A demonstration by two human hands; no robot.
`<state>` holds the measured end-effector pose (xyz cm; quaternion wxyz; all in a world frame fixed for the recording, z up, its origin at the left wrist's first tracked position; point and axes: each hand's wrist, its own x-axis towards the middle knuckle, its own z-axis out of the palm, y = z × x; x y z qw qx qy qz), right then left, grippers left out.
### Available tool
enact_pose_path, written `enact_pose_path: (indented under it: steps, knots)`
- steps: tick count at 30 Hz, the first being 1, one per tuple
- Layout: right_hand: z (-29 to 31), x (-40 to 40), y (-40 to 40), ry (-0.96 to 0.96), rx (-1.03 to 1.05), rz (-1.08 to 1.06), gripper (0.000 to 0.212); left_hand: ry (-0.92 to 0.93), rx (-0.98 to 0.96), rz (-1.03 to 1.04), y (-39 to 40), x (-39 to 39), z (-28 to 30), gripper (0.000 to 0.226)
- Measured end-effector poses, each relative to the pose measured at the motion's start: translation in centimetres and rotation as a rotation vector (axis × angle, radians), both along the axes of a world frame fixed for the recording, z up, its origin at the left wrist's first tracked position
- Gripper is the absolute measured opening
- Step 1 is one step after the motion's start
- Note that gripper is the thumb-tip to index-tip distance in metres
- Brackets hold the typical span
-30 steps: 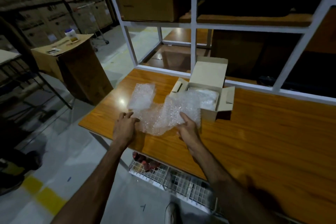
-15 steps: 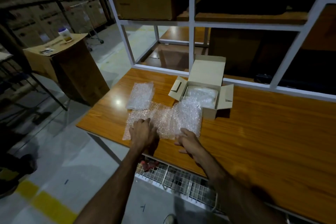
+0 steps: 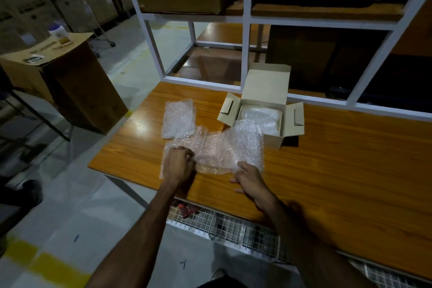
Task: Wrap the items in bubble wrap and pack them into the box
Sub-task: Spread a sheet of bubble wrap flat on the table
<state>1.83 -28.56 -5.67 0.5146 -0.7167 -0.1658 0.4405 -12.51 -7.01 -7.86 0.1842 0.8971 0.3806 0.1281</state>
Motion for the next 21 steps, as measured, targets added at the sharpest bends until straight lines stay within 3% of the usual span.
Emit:
enact_pose_path:
  steps: [4, 10, 12, 15, 18, 21]
  knots:
    - [-0.1, -0.2, -0.3, -0.115, -0.048, 0.000, 0.059, -0.092, 0.055, -0.059, 0.6, -0.2, 1.0, 0.016]
    - [-0.3, -0.8, -0.2, -0.424, -0.141, -0.069, 0.032, -0.211, 0.246, -0.106, -0.6, 0.7, 6.1, 0.016]
    - [0.0, -1.1, 0.2, -0.438, -0.177, -0.118, 0.054, -0.293, 0.262, -0.102, -1.5, 1.4, 7.6, 0.018]
    - [1.2, -1.4, 0.7, -0.133, 0.031, -0.114, 0.083, -0.452, 0.183, -0.106, -3.2, 2.3, 9.2, 0.015]
    - [2.7, -1.6, 0.9, 0.302, 0.307, -0.160, 0.082, -0.603, 0.090, -0.101, -5.0, 2.9, 10.3, 0.012]
    - [3.8, -1.2, 1.3, 0.396, 0.429, -0.348, 0.071, -0.661, 0.082, -0.110, -6.2, 2.7, 11.4, 0.012]
